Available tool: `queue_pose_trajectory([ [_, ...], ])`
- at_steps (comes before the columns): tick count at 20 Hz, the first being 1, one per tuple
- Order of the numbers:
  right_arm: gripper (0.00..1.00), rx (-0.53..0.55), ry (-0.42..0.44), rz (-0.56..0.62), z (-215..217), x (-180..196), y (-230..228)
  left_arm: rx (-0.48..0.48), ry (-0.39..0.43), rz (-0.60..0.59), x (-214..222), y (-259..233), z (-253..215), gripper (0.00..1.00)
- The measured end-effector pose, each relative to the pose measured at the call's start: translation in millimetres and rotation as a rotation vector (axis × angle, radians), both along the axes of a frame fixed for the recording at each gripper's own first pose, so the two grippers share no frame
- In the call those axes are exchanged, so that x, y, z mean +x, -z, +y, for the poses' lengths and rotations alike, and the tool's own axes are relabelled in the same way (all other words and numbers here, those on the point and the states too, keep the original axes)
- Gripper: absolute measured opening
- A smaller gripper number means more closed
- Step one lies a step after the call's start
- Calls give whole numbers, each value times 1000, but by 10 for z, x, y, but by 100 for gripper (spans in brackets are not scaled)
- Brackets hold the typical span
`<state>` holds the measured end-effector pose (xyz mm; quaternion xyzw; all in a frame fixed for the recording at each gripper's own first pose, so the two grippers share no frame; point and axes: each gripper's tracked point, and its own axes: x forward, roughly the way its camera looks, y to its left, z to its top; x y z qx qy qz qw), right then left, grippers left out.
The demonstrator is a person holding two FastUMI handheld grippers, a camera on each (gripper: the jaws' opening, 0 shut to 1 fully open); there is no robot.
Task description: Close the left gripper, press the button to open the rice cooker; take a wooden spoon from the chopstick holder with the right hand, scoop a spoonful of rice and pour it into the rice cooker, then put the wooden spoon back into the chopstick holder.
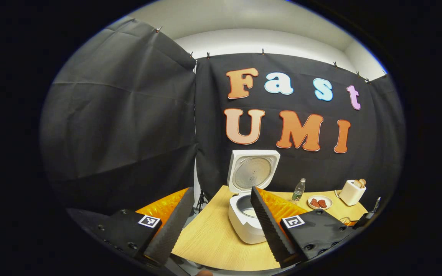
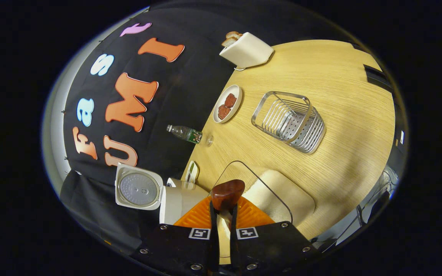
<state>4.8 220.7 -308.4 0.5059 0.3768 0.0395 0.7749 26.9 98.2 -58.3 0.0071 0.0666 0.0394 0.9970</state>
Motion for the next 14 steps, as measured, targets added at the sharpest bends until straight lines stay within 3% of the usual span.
queue_pose_trajectory([
  [6,10,126,59,35,-134,24,-225,7,12,-17,48,-82,-76,100],
  [14,10,196,104,22,-209,152,-635,7,18,-19,81,-99,-88,99],
])
